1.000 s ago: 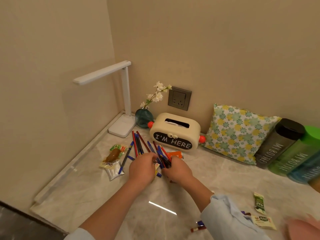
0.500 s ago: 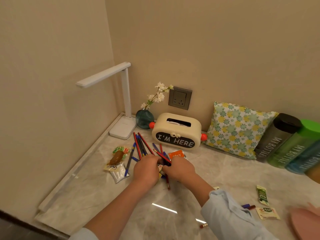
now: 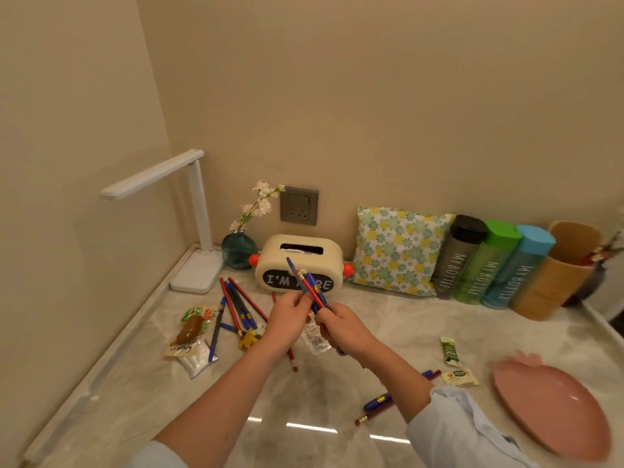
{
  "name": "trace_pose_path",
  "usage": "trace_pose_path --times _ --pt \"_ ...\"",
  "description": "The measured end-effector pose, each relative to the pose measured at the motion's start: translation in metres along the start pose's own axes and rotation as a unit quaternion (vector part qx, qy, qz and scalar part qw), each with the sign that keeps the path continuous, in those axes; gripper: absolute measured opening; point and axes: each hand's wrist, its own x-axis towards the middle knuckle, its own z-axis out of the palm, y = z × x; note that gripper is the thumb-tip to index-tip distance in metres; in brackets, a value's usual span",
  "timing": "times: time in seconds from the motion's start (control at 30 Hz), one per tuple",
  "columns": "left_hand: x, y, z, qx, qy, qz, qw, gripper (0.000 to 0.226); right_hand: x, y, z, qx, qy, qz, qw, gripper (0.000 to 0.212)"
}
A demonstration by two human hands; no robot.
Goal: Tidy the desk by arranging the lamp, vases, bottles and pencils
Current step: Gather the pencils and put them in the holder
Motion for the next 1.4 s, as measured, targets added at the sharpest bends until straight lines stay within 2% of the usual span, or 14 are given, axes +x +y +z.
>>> trace_pose_path --times 0.2,0.37,0.57,0.7,0.87,0.97,1.07,1.23,1.3,1.4 --pt "-0.004 0.048 0.054 -0.097 -0.074 0.017 0.992 0.018 -0.035 0.001 -0.059 0.073 0.089 -0.027 0.993 0.023" --pt "-0.013 0.092 0.116 -0.140 -0.127 0.045 0.981 0.016 -0.052 0.012 -0.126 0.066 0.153 -0.036 0.985 0.025" --pt "-0.017 0.149 0.198 -0.167 -0.152 0.060 0.972 0.016 -0.075 0.027 -0.229 -0.066 0.190 -0.077 0.976 0.020" --pt "-0.015 0.192 0.262 -0.166 -0.155 0.117 0.967 0.016 -0.092 0.026 -0.309 -0.140 0.204 -0.116 0.962 0.023" --pt "-0.005 0.244 0.316 -0.089 -0.114 0.221 0.964 0.011 -0.099 0.017 -0.399 -0.310 0.252 -0.126 0.908 0.028" --pt "0.003 0.271 0.338 -0.069 -0.086 0.260 0.959 0.016 -0.101 0.007 -0.437 -0.322 0.268 -0.156 0.895 0.034" --pt "0.011 0.289 0.355 -0.032 -0.066 0.284 0.956 0.015 -0.098 0.005 -0.462 -0.334 0.284 -0.178 0.881 0.032" --pt "0.026 0.301 0.380 0.034 -0.027 0.323 0.945 0.007 -0.078 0.015 -0.492 -0.434 0.341 -0.181 0.814 0.039" --pt "0.033 0.302 0.385 0.041 -0.023 0.324 0.945 0.011 -0.070 0.018 -0.500 -0.422 0.322 -0.198 0.824 0.040" --pt "0.045 0.300 0.389 0.061 -0.020 0.318 0.946 0.012 -0.055 0.023 -0.507 -0.357 0.285 -0.196 0.868 0.036"
